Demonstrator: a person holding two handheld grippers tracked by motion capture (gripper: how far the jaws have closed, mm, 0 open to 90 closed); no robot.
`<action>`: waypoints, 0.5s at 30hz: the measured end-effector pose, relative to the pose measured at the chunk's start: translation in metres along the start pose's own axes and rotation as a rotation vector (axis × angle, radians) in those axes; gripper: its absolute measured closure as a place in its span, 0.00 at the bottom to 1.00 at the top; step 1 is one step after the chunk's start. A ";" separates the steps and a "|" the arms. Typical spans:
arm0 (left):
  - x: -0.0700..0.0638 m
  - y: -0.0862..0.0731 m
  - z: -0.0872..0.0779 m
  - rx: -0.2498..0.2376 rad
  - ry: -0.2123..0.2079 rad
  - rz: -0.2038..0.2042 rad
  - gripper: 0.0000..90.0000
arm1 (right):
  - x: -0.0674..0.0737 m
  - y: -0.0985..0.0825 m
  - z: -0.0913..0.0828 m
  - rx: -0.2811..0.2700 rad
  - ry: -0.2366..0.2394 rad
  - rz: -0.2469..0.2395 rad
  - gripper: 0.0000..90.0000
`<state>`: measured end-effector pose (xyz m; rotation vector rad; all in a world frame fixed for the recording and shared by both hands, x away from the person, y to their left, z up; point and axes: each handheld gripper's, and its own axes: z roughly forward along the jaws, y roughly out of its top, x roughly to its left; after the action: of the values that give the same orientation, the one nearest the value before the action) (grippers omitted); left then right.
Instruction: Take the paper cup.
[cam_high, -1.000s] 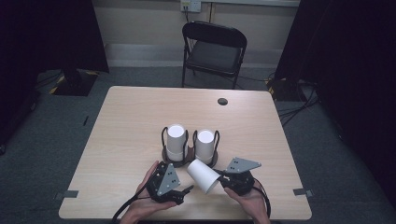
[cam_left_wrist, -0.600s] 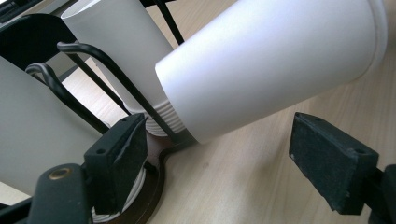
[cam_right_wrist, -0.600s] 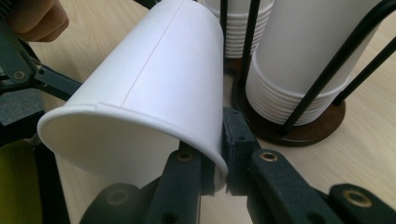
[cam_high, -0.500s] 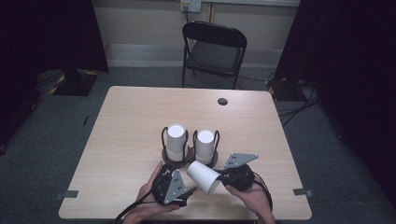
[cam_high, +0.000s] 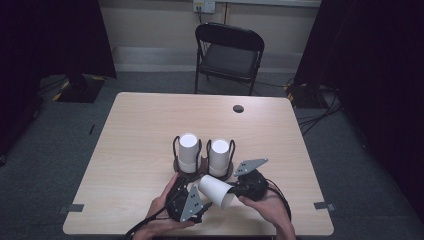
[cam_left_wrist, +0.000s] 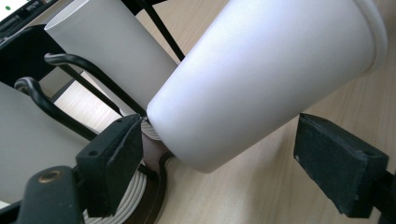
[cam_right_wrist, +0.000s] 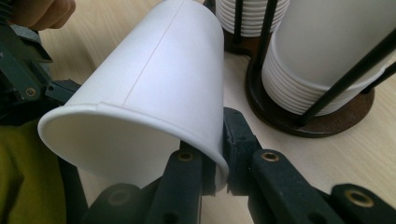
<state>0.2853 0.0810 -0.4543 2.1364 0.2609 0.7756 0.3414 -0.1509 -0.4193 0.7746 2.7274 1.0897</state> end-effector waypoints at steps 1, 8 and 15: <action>0.000 0.000 0.000 0.005 -0.012 -0.004 0.18 | 0.000 0.001 0.000 0.003 -0.001 -0.001 0.95; -0.004 0.004 0.002 -0.001 0.018 0.021 0.16 | 0.000 0.012 0.001 0.059 0.001 0.015 0.95; -0.004 0.005 0.002 -0.026 0.012 -0.018 0.17 | 0.000 0.021 -0.001 0.071 -0.011 0.027 0.95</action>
<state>0.2830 0.0753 -0.4529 2.1033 0.2750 0.7772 0.3504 -0.1383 -0.4047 0.8267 2.7682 0.9958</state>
